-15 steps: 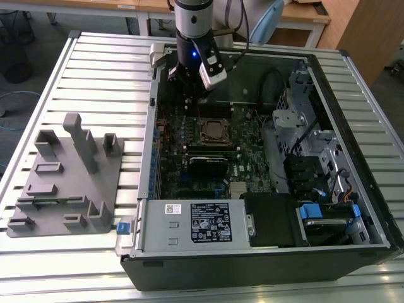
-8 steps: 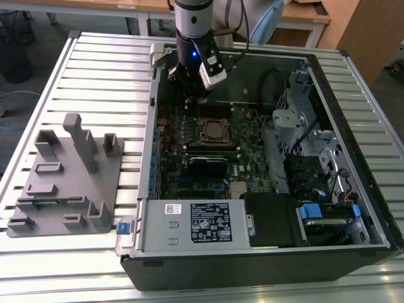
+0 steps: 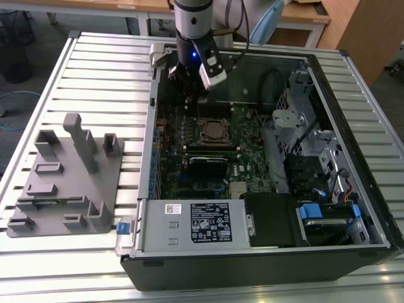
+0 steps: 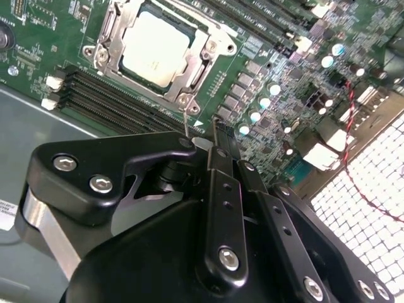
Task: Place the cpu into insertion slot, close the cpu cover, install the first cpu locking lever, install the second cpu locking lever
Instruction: 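Install the first cpu locking lever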
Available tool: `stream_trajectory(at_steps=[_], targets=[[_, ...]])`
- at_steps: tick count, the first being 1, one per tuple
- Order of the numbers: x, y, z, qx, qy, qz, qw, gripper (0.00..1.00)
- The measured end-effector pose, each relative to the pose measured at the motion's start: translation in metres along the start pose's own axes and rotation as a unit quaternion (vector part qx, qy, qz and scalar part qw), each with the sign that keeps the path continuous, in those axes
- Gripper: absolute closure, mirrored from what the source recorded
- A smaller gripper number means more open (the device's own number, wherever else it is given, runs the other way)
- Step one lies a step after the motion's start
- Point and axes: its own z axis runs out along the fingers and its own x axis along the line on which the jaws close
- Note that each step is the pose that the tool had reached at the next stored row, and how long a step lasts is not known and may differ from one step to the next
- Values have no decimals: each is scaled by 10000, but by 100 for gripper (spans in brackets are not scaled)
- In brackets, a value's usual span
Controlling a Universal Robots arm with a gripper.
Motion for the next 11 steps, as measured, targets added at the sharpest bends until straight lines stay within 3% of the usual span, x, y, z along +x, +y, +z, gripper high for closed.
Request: stream_trajectory(at_steps=[4, 11], targets=[[4, 0, 0, -54, -12, 3, 10000, 89], [84, -2, -6, -58, -63, 0, 10000, 89]])
